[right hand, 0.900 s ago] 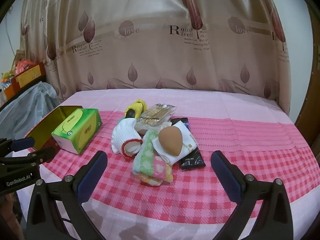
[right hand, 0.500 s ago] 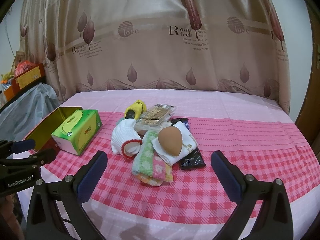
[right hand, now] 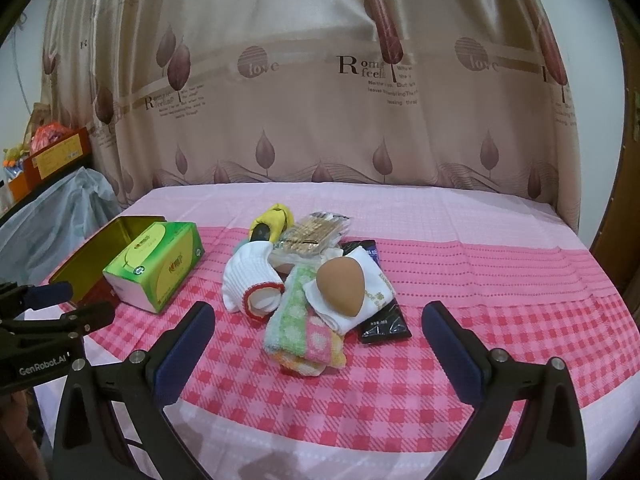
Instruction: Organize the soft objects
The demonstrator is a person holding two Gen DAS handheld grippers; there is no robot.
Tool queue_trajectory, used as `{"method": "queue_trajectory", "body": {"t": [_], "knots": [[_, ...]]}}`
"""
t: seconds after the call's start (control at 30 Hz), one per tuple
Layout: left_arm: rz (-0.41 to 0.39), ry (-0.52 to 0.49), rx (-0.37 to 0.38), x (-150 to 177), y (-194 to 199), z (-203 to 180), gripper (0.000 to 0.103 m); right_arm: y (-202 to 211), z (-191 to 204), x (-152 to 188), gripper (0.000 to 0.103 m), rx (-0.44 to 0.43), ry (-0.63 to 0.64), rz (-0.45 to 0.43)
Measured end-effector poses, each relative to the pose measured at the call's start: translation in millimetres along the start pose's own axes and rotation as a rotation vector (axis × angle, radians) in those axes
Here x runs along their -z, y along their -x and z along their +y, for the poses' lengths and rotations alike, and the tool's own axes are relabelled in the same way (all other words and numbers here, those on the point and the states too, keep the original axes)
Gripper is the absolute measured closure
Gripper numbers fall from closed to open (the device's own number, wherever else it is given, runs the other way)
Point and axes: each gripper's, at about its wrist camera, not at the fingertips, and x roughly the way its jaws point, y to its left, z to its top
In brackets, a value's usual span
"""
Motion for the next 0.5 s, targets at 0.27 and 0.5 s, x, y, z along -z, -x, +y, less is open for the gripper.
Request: {"method": "queue_trajectory", "body": {"t": [0.27,0.5], "knots": [[0.014,-0.002,-0.002,0.7,-3.5,-0.8,0.037,-2.7,-2.8,3.2,0.001,-0.011,-0.028,0.011],[0.026,0.0,-0.001,-3.1,-5.5,-0.9,0.037,-3.2,0.0,5.0,0.001,0.0,-0.008,0.002]]}}
